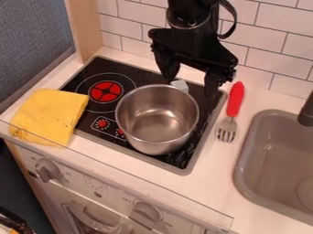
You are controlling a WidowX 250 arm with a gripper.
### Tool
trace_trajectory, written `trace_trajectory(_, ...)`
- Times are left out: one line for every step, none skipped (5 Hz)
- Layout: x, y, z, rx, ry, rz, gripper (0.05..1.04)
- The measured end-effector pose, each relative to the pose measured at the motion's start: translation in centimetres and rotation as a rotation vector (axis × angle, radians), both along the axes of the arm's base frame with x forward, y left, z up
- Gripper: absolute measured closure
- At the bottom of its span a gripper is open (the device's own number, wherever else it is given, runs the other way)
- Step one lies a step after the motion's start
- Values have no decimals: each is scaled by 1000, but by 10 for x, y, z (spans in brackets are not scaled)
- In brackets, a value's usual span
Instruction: Take the fork and put it on top of the left burner
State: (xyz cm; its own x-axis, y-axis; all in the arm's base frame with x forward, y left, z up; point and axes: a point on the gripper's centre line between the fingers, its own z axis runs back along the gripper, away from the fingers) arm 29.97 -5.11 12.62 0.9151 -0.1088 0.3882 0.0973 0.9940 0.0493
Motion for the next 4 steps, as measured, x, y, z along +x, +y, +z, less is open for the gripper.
trace_trajectory(0,-1,-9,-2,29,2,82)
trace_trajectory(19,-10,-14,-32,19,-11,82)
trace_trajectory(47,-17,-18,-58,13,-19,82)
trace_trajectory(72,-20,-23,-51,6,-5,82)
